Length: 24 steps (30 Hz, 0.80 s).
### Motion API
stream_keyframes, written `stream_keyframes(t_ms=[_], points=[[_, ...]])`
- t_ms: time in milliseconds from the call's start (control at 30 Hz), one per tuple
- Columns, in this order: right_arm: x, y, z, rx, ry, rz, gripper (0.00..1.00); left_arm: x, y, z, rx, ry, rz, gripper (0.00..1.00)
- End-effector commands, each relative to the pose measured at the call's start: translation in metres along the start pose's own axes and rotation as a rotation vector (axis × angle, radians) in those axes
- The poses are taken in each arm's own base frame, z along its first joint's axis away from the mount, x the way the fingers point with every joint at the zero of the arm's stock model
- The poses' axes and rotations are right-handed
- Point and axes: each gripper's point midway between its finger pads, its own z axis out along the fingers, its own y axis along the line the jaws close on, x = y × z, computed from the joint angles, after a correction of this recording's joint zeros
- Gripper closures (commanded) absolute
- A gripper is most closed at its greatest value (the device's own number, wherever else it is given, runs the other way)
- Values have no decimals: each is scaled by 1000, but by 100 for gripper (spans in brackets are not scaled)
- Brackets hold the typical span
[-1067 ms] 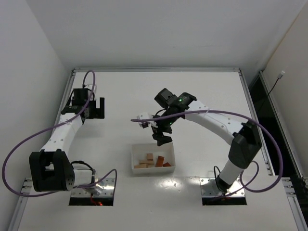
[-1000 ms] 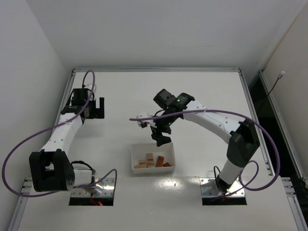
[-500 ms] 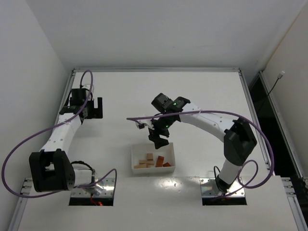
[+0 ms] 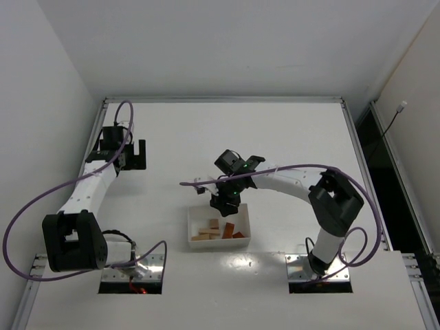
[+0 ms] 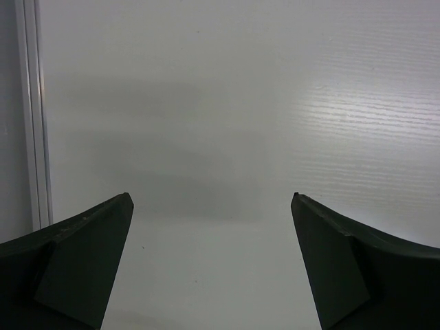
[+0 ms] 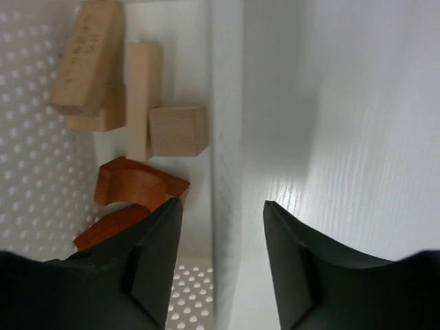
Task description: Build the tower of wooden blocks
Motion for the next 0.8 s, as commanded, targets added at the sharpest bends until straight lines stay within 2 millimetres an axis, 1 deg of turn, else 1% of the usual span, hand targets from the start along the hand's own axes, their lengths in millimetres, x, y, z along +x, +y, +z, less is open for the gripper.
stream_keyframes(t_ms=[0,33,67,100,133,200,233,333,367,433,467,500,533,567,600,633,667,700,733,767], points=[[-5,-30,5,121,-33,29,54,-13,8,-4,-26,-33,-8,0],[-2,-31,6,129,-28,29,68,-13,8,-4,-26,-33,-8,0],[3,-33,7,149,-14,41,79,-11,8,-1,-25,-22,-7,0],[3,-37,6,168,-11,38,93,-11,8,-1,-25,-22,2,0],[2,-40,6,183,-12,44,100,-14,8,-1,-26,-33,1,0],[8,-47,2,217,7,54,100,-12,8,2,-25,-24,2,0],[2,-53,-1,248,-12,51,100,-12,8,5,-25,-22,2,0],[-11,-69,-25,376,-42,53,100,-15,6,5,-16,-33,-8,0],[-22,-84,-44,486,-72,49,100,-15,5,5,-16,-34,-25,0],[-34,-103,-68,622,-100,62,100,-20,8,6,-37,-44,-57,0],[-40,-114,-76,691,-120,59,100,-18,9,9,-50,-34,-72,0],[-43,-130,-98,813,-111,73,100,-28,12,5,-70,-57,-109,0],[-47,-140,-111,888,-116,72,100,-25,17,7,-103,-34,-120,0],[-46,-160,-134,1056,-102,98,100,-23,16,11,-103,-8,-125,0],[-45,-171,-148,1153,-93,110,100,-30,19,10,-120,-12,-135,0],[-43,-179,-159,1241,-75,115,100,-31,24,10,-149,1,-143,0],[-43,-194,-176,1382,-65,140,100,-27,26,10,-160,26,-138,0],[-46,-200,-185,1443,-59,138,100,-24,26,15,-170,53,-141,0],[-42,-207,-192,1489,-11,106,100,-30,29,11,-180,42,-143,0],[-44,-210,-203,1547,2,101,100,-26,28,14,-181,63,-139,0]])
